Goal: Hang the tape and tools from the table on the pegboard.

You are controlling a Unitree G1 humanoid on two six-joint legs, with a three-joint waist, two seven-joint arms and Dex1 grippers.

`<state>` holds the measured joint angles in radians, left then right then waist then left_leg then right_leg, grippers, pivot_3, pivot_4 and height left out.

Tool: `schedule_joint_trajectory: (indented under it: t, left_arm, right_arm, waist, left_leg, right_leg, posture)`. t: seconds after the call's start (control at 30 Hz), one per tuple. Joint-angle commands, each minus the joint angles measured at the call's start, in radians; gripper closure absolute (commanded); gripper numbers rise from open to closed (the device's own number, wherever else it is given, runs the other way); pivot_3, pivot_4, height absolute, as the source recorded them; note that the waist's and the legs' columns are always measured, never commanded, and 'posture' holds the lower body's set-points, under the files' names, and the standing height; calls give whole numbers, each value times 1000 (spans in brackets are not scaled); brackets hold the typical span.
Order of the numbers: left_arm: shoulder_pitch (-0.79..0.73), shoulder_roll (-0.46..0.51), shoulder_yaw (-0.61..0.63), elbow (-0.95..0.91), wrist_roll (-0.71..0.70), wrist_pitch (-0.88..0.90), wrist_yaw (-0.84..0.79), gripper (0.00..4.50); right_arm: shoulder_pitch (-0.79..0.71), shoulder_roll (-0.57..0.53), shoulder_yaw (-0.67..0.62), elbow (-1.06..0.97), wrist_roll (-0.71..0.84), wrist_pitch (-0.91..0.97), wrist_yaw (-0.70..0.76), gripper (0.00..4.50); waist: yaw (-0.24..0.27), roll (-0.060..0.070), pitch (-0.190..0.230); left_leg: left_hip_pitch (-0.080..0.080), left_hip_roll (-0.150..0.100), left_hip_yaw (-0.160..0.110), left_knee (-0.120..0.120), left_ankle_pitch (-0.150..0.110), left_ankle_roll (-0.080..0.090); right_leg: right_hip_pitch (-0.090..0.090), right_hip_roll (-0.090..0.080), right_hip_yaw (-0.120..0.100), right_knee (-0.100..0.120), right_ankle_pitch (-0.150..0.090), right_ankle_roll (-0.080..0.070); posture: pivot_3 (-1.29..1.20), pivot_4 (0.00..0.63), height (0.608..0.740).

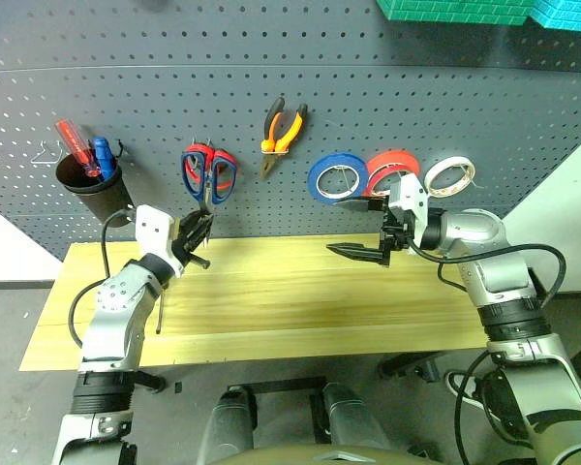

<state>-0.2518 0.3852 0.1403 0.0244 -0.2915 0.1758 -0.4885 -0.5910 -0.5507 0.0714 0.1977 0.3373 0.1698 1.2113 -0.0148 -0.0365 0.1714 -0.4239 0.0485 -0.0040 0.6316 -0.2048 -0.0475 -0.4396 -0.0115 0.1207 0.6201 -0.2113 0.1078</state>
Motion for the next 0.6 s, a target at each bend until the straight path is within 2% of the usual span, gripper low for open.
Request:
schedule_joint_trajectory:
  t: [0.03,0.33,0.37,0.47,0.6]
  left_arm:
    - [-71,-11,0,36,11,5,23,3858]
    - [-168,-26,-9,179,46,-48,18,3858]
    - [-167,-29,-10,180,50,-50,19,3360]
    - [-149,-36,-8,158,46,-49,20,2710]
    - [-103,-35,-10,95,45,-58,13,1401]
  right_arm:
    - [4,-9,-12,-44,4,-2,-6,0]
    - [3,-8,-8,-43,0,-3,-13,0]
    - [2,-7,-7,-42,-2,-4,-13,0]
    - [0,-7,-6,-38,-6,-9,-13,0]
    - [1,-7,-7,-32,-11,-16,-11,0]
  waist:
    - [0,0,0]
    - [0,0,0]
    - [0,0,0]
    - [1,0,0]
    - [0,0,0]
  left_leg:
    - [0,0,0,0,0,0]
    - [0,0,0,0,0,0]
    - [0,0,0,0,0,0]
    - [0,0,0,0,0,0]
    - [0,0,0,0,0,0]
  right_leg:
    - [0,0,0,0,0,0]
    - [0,0,0,0,1,2]
    - [0,0,0,1,1,2]
    - [1,0,0,1,1,2]
    - [1,0,0,1,1,2]
  posture:
    - [56,89,740]
    - [56,90,740]
    - [56,90,740]
    - [57,90,740]
    - [62,92,740]
